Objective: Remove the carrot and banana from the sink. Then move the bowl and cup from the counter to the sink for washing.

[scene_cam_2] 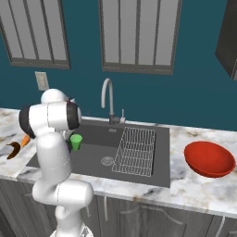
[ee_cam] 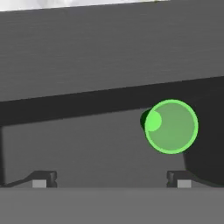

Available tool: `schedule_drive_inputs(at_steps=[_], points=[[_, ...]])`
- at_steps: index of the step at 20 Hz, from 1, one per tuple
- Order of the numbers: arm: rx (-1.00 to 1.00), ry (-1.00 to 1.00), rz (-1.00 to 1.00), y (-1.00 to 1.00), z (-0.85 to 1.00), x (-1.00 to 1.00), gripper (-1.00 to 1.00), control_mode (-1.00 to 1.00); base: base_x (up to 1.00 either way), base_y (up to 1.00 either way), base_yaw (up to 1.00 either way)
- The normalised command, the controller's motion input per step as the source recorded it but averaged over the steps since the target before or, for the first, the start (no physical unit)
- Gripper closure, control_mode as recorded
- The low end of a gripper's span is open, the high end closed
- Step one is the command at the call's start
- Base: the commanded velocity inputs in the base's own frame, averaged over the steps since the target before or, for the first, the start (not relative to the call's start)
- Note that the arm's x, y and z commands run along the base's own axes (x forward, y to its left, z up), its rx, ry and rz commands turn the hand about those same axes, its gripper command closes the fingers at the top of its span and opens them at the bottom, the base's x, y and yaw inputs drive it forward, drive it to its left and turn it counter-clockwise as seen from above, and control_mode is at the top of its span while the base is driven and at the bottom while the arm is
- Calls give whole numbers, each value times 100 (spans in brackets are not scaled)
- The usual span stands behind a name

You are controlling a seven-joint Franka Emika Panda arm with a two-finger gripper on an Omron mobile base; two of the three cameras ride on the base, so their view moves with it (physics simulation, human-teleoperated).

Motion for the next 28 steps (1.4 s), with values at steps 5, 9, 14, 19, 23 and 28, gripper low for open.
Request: schedule_drive_inputs(at_steps=[5,9,14,19,23,28], points=[[-6,0,-16,-8,35,-20,-100,-100,0,0,0],[-1,0,-20,-10,29,-25,-100,-100,0,0,0],[2,0,-30,-15,15,-29,-100,-100,0,0,0],[0,0,-25,-12,19,-27,-100,-100,0,0,0],[0,0,-23,-7,23,-30,-100,-100,0,0,0],[0,8,-19,-7,27,-29,-100,-100,0,0,0]])
